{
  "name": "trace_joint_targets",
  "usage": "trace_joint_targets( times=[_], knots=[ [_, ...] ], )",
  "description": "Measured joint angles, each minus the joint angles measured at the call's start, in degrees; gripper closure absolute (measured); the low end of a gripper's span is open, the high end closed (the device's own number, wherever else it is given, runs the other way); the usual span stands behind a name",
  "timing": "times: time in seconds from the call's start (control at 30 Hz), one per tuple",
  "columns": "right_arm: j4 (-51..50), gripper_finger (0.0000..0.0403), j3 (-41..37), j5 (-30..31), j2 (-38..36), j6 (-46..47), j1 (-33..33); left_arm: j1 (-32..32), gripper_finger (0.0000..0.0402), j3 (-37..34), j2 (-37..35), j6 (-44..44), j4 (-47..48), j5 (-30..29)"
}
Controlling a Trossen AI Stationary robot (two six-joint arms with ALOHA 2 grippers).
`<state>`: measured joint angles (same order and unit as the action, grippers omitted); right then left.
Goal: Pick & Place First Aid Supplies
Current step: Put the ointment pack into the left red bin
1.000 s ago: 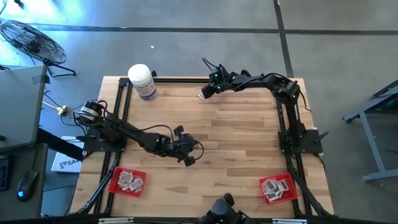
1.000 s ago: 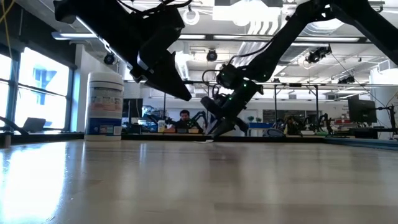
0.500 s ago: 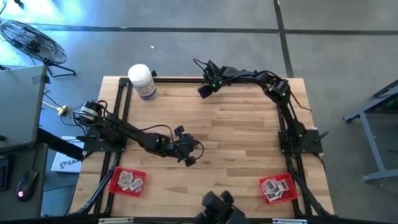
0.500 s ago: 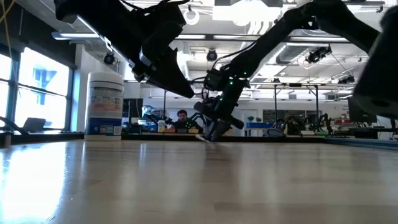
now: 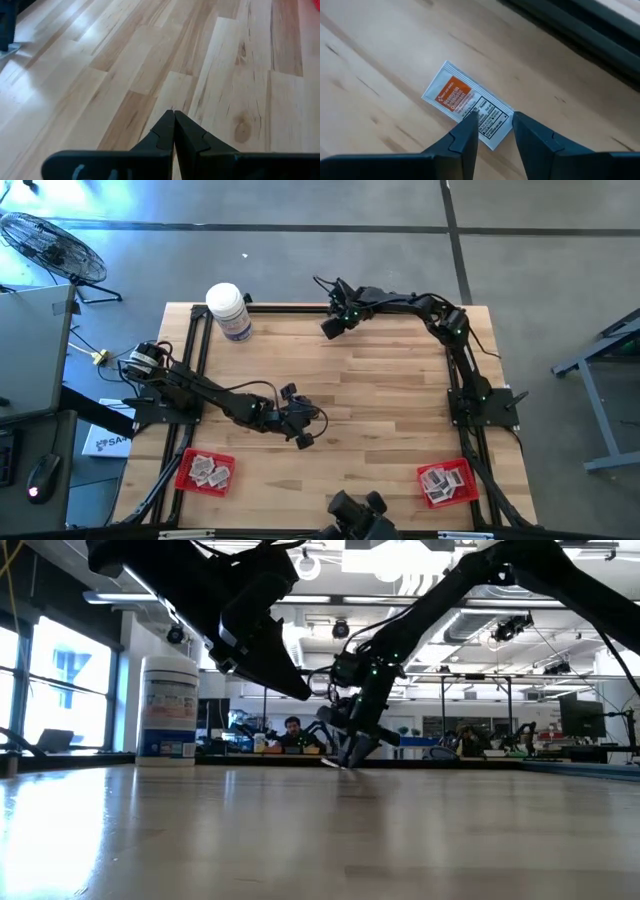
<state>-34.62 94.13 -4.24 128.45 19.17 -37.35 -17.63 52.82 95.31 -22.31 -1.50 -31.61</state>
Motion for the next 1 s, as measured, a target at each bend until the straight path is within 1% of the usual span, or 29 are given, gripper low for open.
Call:
trace_joint_targets(
  times=[0.23, 0.33, 0.5, 0.6, 0.77, 0.93, 1.0],
  knots=[
    [-12.7, 0.0284, -0.3, 4.8, -2.3, -6.2, 1.6, 0.0, 0.0400, 0.0, 0.0, 0.0, 0.0, 0.1],
    [-16.4, 0.0284, -0.5, 6.3, -3.5, -5.7, 2.3, 0.0, 0.0400, 0.0, 0.0, 0.0, -0.1, 0.1],
    [-18.3, 0.0284, -0.3, 5.8, -5.2, 2.0, 2.2, 0.0, 0.0400, 0.0, 0.0, 0.0, -0.1, 0.3],
    [-18.3, 0.0284, -0.3, 5.8, -5.3, 5.4, 1.8, 0.0, 0.0400, 0.0, 0.0, 0.0, -0.1, 1.6],
    [-18.1, 0.0284, -0.3, 3.7, -5.3, 10.9, 1.3, 0.0, 0.0400, 0.0, 0.0, 0.0, -0.1, 3.6],
    [-18.0, 0.0284, -0.8, 3.4, -5.3, 17.0, 1.3, 0.0, 0.0400, 0.0, 0.0, 0.0, -0.1, 3.8],
    [-17.6, 0.0284, -2.0, 2.1, -5.3, 19.5, 1.3, 0.0, 0.0400, 0.0, 0.0, 0.0, -0.1, 3.8]
  ],
)
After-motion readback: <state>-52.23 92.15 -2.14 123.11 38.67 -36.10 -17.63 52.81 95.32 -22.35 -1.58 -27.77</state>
